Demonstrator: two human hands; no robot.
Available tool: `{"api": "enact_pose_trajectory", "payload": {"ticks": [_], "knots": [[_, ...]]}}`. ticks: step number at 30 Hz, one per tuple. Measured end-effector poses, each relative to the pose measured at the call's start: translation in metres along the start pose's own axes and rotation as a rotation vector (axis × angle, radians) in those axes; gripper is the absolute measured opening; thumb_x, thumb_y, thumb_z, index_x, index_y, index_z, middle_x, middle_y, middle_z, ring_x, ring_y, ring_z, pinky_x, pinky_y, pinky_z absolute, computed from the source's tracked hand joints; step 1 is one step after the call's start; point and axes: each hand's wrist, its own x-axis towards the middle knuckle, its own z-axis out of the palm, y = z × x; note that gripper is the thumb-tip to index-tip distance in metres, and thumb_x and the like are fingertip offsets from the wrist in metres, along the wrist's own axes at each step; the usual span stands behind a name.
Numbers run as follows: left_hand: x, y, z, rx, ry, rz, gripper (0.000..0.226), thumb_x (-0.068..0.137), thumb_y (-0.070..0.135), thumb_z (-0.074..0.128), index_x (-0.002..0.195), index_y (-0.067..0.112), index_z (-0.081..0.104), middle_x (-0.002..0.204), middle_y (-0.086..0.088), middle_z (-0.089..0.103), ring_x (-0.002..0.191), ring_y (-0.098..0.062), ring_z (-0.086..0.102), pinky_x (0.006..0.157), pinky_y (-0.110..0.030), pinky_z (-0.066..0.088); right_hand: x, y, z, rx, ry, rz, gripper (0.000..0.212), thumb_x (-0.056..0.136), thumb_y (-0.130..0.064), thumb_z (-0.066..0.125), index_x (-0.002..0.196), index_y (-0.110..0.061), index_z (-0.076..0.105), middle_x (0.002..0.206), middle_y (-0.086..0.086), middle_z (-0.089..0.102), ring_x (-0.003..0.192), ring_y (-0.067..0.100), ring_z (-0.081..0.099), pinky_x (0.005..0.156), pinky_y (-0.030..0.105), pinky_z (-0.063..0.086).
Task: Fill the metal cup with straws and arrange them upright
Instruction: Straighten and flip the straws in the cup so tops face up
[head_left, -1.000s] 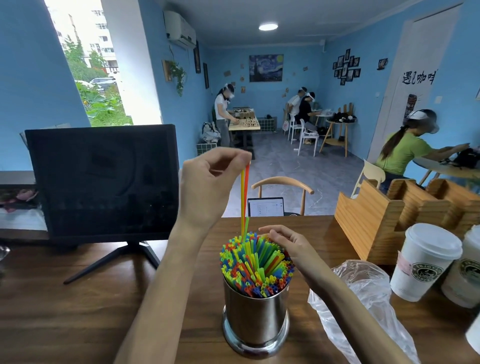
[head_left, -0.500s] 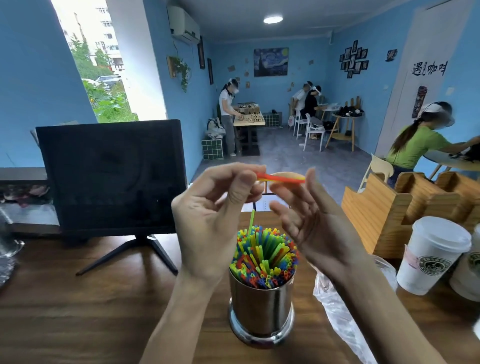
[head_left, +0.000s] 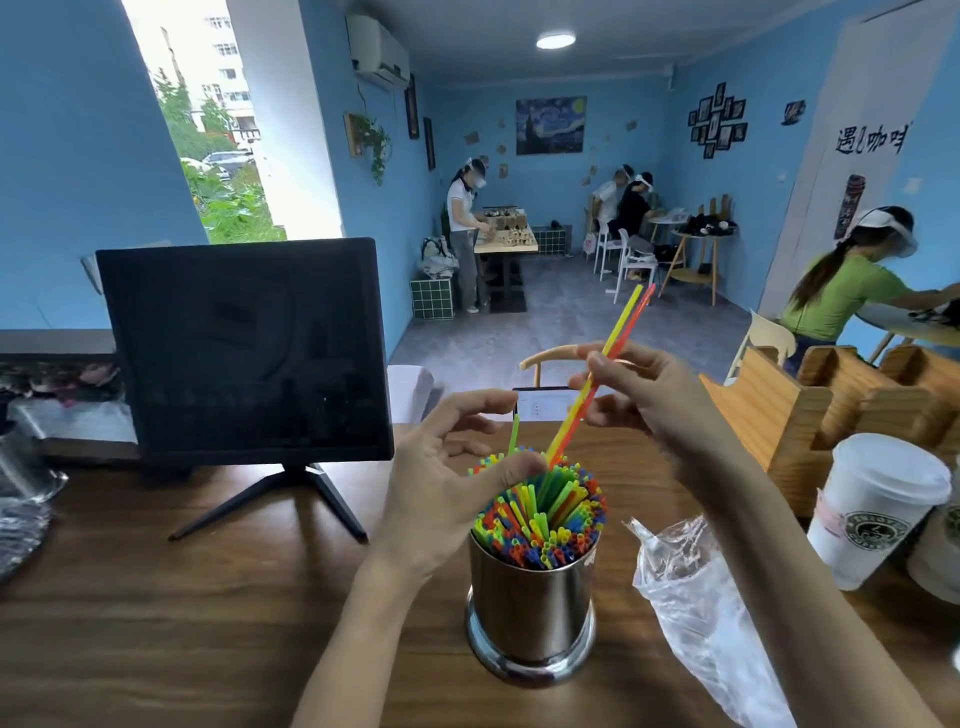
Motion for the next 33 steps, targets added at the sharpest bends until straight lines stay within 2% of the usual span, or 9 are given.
{"api": "enact_pose_trajectory", "payload": {"ticks": [3, 6, 8, 17, 19, 22, 26, 30, 33], "knots": [[-0.002, -0.012, 0.001, 0.072, 0.051, -0.050, 0.042, 0.066, 0.041, 0.089, 0.104, 0.031, 0.074, 0.098, 0.018, 0.072, 0.092, -0.004, 0.066, 0.080, -0.020, 0.051, 0.001, 0.010, -0.003, -0.420, 0.005, -0.121, 0.029, 0.094, -0.015, 0.070, 0.123, -0.015, 0.065, 0.103, 0.008, 0.071, 0.062, 0.021, 0.074, 0.062, 0.034, 0.063], [-0.003, -0.021, 0.003, 0.128, 0.081, -0.093, 0.038, 0.069, 0.044, 0.083, 0.104, 0.034, 0.073, 0.098, 0.023, 0.071, 0.089, -0.001, 0.067, 0.079, -0.023, 0.054, -0.006, 0.023, 0.007, -0.625, -0.063, -0.184, 0.081, 0.092, -0.017, 0.073, 0.153, -0.044, 0.027, 0.104, -0.001, 0.066, 0.061, 0.020, 0.074, 0.063, 0.039, 0.063], [-0.004, -0.026, 0.004, 0.162, 0.071, -0.111, 0.037, 0.071, 0.047, 0.081, 0.105, 0.035, 0.072, 0.102, 0.022, 0.071, 0.095, -0.003, 0.068, 0.083, -0.029, 0.058, -0.010, 0.026, 0.009, -0.664, -0.076, -0.253, 0.100, 0.091, -0.019, 0.074, 0.151, -0.062, 0.007, 0.105, -0.001, 0.066, 0.061, 0.019, 0.073, 0.064, 0.041, 0.063], [-0.007, -0.045, 0.007, 0.203, 0.020, -0.126, 0.032, 0.081, 0.033, 0.084, 0.110, 0.037, 0.071, 0.108, 0.018, 0.072, 0.105, -0.003, 0.066, 0.092, -0.028, 0.054, -0.011, 0.024, 0.010, -0.613, 0.011, -0.425, 0.117, 0.089, -0.008, 0.075, 0.149, -0.062, -0.011, 0.106, -0.007, 0.066, 0.065, 0.016, 0.072, 0.066, 0.042, 0.063], [-0.008, -0.047, 0.008, 0.203, 0.026, -0.121, 0.031, 0.081, 0.032, 0.084, 0.109, 0.037, 0.072, 0.108, 0.016, 0.072, 0.106, -0.005, 0.067, 0.092, -0.029, 0.054, -0.013, 0.039, 0.019, -0.715, -0.036, -0.384, 0.114, 0.088, -0.011, 0.076, 0.151, -0.059, -0.006, 0.109, -0.005, 0.065, 0.064, 0.015, 0.071, 0.066, 0.040, 0.063], [-0.008, -0.048, 0.008, 0.212, 0.020, -0.103, 0.030, 0.083, 0.031, 0.083, 0.109, 0.037, 0.071, 0.110, 0.015, 0.072, 0.107, -0.007, 0.066, 0.092, -0.028, 0.053, -0.014, 0.058, 0.024, -0.826, -0.052, -0.403, 0.080, 0.087, -0.021, 0.078, 0.146, -0.045, 0.029, 0.105, -0.012, 0.065, 0.072, 0.008, 0.070, 0.069, 0.032, 0.059], [-0.008, -0.051, 0.008, 0.223, 0.015, -0.081, 0.026, 0.084, 0.034, 0.080, 0.108, 0.038, 0.071, 0.111, 0.015, 0.071, 0.108, -0.008, 0.066, 0.091, -0.027, 0.051, -0.021, 0.070, 0.021, -0.853, -0.082, -0.488, 0.010, 0.090, -0.032, 0.074, 0.097, -0.026, 0.072, 0.093, -0.017, 0.067, 0.083, 0.003, 0.064, 0.072, 0.031, 0.054], [-0.009, -0.055, 0.007, 0.287, 0.017, -0.074, 0.023, 0.088, 0.033, 0.077, 0.109, 0.039, 0.071, 0.112, 0.017, 0.069, 0.108, -0.004, 0.065, 0.089, -0.023, 0.051, -0.020, 0.069, 0.012, -0.902, -0.114, -0.400, 0.014, 0.090, -0.039, 0.073, 0.089, -0.026, 0.077, 0.086, -0.023, 0.063, 0.089, 0.002, 0.056, 0.075, 0.023, 0.044], [-0.009, -0.054, 0.008, 0.329, 0.054, -0.025, 0.022, 0.089, 0.028, 0.077, 0.108, 0.037, 0.071, 0.111, 0.018, 0.068, 0.108, -0.004, 0.063, 0.090, -0.025, 0.053, -0.019, 0.063, 0.000, -0.644, -0.048, -0.313, 0.015, 0.092, -0.040, 0.068, 0.095, -0.030, 0.077, 0.090, -0.019, 0.072, 0.085, -0.001, 0.062, 0.070, 0.013, 0.045]]}}
